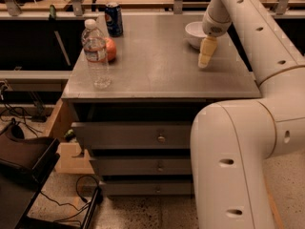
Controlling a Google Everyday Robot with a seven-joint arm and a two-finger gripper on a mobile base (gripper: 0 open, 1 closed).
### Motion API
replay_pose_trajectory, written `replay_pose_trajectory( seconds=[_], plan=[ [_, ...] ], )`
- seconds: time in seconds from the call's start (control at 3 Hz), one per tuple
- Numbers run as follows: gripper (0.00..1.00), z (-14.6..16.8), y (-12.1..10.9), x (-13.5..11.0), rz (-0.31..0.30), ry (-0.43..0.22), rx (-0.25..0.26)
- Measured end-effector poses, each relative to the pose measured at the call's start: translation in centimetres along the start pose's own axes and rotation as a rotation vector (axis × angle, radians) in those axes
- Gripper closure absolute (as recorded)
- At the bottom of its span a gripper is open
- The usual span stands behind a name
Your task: Move white bowl near water bottle
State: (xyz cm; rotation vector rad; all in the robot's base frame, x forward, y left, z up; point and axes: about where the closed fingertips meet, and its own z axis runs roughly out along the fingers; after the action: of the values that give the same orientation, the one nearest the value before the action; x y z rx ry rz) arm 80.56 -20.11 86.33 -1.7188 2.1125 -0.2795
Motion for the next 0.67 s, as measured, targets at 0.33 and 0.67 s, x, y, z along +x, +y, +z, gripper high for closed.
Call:
replay_pose_trajectory(
  seconds=[0.33, 0.67],
  plan=[
    [0.16, 1.13, 0.21, 0.26, 0.009, 0.02, -0.022],
    [0.4, 1.48, 0.13, 0.17, 0.008, 0.019, -0.021]
  ],
)
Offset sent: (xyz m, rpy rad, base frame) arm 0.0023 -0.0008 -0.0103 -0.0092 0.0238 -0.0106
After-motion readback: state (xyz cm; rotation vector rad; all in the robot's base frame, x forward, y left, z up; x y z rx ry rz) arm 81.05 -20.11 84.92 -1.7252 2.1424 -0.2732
